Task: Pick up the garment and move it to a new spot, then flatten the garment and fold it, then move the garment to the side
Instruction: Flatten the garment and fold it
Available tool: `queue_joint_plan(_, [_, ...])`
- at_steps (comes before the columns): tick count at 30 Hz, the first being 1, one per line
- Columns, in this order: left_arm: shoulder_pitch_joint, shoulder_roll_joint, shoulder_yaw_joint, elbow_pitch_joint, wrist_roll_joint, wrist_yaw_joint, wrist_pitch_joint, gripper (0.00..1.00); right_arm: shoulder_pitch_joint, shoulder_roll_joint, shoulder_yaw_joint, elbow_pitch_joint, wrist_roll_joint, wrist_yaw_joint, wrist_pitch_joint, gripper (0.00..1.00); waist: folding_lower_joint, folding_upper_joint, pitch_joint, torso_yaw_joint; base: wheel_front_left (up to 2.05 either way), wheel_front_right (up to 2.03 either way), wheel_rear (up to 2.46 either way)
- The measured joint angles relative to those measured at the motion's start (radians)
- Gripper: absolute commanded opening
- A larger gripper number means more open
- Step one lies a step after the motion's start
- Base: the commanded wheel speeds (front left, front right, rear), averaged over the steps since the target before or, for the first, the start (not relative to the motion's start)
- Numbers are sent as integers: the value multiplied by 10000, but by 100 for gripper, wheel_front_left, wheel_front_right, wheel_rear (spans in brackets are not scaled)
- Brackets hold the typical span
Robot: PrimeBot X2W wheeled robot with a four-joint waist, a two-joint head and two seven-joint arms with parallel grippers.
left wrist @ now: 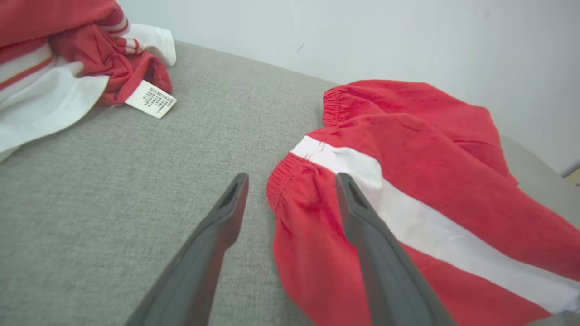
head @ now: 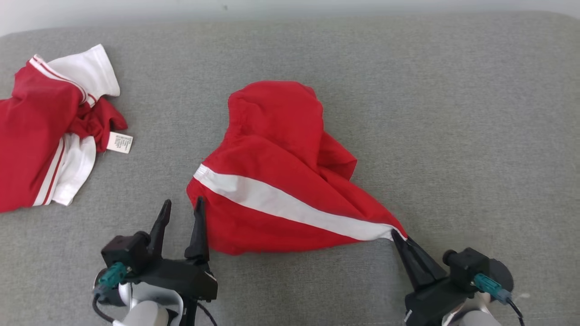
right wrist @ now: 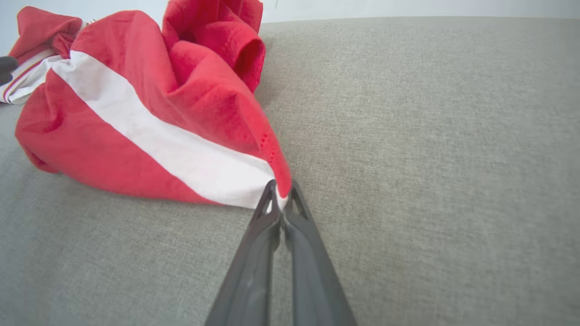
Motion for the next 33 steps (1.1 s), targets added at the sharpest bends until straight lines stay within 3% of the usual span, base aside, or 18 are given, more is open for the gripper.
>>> queue_joint_plan(6, [-187,98,-221,-339,-251,-548,0,100,313,-343,-159,-299,-257,-132,2,0,0,0,-114,-293,0,0,0])
queue_joint_plan(9, [-521,405,-617,-272,-88,-869,326,100,366,-449,-150,-431,-370,-132,2,0,1,0,-140,-462,0,0,0])
queue_joint_plan(16, [-1482,1241,-1294,278,924,-1047,1292,100,367,-466,-42,-637,-500,-125,2,0,1,0,-127,-835,0,0,0])
queue_joint_plan(21, [-1697,1676,-1528,633,1076,-1329,2102,100,403,-391,23,-777,-508,-121,2,0,2,0,-95,-1023,0,0,0])
queue_joint_plan(29, [-1859,1837,-1645,744,978,-1659,2913,100,581,-403,-50,-846,-508,-121,2,0,2,0,-137,-1040,0,0,0])
queue_joint_plan(31, [-1860,1835,-1670,761,890,-1691,3085,78,582,-403,-52,-861,-508,-121,2,0,2,0,-161,-1028,0,0,0])
queue_joint_plan(32, [-1860,1831,-1714,755,853,-1737,3242,48,583,-403,-50,-882,-510,-121,2,0,2,0,-187,-1013,0,0,0])
queue_joint_plan(33, [-1861,1824,-1726,750,834,-1751,3325,33,583,-403,-52,-888,-510,-121,2,0,2,0,-200,-1005,0,0,0])
